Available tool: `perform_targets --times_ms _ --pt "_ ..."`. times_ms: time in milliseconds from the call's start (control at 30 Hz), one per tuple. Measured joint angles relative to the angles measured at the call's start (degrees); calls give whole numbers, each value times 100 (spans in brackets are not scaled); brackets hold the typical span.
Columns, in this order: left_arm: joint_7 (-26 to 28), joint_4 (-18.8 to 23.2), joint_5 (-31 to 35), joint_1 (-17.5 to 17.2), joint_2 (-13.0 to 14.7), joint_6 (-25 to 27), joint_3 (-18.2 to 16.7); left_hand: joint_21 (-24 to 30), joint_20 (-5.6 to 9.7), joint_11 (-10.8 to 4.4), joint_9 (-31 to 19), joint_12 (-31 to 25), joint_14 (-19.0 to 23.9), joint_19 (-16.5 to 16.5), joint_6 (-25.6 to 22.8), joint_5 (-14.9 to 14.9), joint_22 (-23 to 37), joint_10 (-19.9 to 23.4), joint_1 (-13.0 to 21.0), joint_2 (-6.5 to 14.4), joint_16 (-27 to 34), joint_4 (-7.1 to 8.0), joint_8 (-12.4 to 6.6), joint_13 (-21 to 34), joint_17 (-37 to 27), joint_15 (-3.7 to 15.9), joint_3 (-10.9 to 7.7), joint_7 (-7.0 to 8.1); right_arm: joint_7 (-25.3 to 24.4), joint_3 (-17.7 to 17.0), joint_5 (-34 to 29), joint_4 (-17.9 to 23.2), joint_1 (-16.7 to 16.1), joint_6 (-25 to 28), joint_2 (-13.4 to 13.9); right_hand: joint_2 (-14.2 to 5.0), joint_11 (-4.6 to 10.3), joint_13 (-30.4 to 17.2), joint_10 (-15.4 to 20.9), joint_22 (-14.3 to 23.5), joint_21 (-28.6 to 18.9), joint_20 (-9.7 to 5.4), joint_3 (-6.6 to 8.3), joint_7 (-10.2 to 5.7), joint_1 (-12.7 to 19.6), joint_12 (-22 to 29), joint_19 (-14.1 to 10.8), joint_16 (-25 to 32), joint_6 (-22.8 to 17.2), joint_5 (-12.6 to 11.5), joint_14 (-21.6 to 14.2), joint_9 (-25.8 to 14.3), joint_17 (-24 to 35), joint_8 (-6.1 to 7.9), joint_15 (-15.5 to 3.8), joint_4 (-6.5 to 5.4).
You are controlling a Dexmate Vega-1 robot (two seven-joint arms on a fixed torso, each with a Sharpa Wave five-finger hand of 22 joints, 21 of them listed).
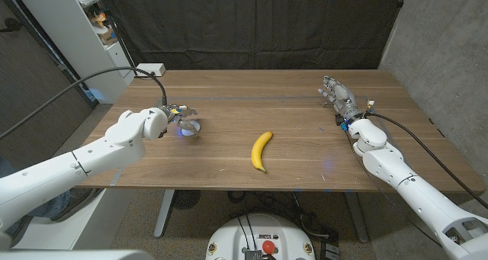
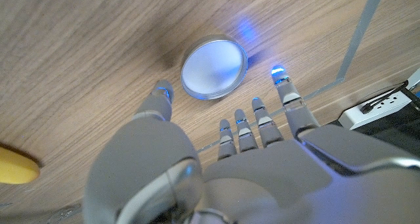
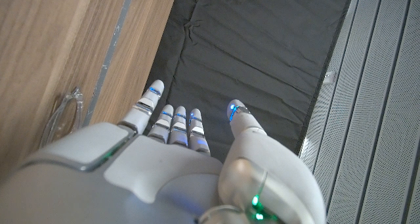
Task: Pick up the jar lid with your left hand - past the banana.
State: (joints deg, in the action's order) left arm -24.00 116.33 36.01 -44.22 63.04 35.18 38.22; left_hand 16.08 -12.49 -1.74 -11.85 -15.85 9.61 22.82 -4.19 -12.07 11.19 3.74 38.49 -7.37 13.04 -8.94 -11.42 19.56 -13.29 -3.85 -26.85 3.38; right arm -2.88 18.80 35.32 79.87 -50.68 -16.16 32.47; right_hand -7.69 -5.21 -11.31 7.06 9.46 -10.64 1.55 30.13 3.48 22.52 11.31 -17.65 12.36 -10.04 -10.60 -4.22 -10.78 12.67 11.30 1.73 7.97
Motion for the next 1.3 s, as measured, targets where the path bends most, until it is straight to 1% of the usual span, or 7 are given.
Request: perform_targets --times_ms 400,667,767,867,933,1233,1300 --pt "109 -94 53 -55 -132 -42 -15 -57 -22 0 0 0 0 -23 -1 0 -28 0 23 23 0 0 -4 0 -17 0 0 0 -13 -11 6 -2 -48 -3 22 0 -22 0 21 0 0 20 0 0 0 0 -20 30 0 0 -20 -29 -1 0 -20 0" --pt "210 -256 -113 -80 -236 -139 -49 -83 0 0 0 0 0 -45 -1 0 -27 1 23 23 0 0 -4 27 -17 0 0 0 -52 -10 -4 13 -68 35 41 0 -22 0 21 0 0 40 0 -31 -1 0 -41 44 -31 0 -20 -30 -1 0 -20 0" --pt "246 -299 -172 -81 -261 -164 -53 -83 0 0 0 0 0 -45 -1 0 -27 1 23 23 0 0 -5 27 -17 0 0 0 -64 -8 -11 28 -73 61 51 0 -22 0 21 0 0 82 0 -31 0 0 1 43 -31 0 -20 -29 -1 0 -20 0" --pt "276 -336 -225 -82 -287 -176 -55 -83 0 0 0 0 0 -44 -1 0 -27 1 45 46 0 0 -5 27 -44 0 0 0 -69 -1 -19 32 -75 77 58 0 -22 0 21 0 0 81 0 -31 -1 0 0 44 -31 0 -20 -29 -1 0 -20 0" --pt "276 -350 -225 -82 -296 -176 -55 -91 0 1 0 0 0 -44 -1 0 -27 1 45 46 0 24 -11 27 -44 0 23 0 -69 -1 -23 32 -75 83 58 0 -22 0 21 0 0 81 0 -31 -1 0 0 43 -30 0 -20 -29 -1 0 -20 0" --pt "341 -425 -388 -67 -334 -212 -39 -105 -1 1 0 0 0 -44 -1 0 -26 1 45 45 0 24 -27 53 -44 0 23 0 -63 33 -42 15 -41 112 61 0 -22 0 21 0 0 112 0 -31 -1 0 -32 43 -30 0 -19 -29 -2 0 -20 0" --pt "349 -439 -409 -63 -341 -222 -31 -105 -23 1 0 0 0 -67 -1 0 -26 1 67 68 0 24 -27 53 -44 0 23 0 -59 38 -45 3 -31 120 61 -1 -22 0 21 0 0 112 0 -31 -1 0 -32 43 -30 0 -19 -29 -2 0 -20 0"
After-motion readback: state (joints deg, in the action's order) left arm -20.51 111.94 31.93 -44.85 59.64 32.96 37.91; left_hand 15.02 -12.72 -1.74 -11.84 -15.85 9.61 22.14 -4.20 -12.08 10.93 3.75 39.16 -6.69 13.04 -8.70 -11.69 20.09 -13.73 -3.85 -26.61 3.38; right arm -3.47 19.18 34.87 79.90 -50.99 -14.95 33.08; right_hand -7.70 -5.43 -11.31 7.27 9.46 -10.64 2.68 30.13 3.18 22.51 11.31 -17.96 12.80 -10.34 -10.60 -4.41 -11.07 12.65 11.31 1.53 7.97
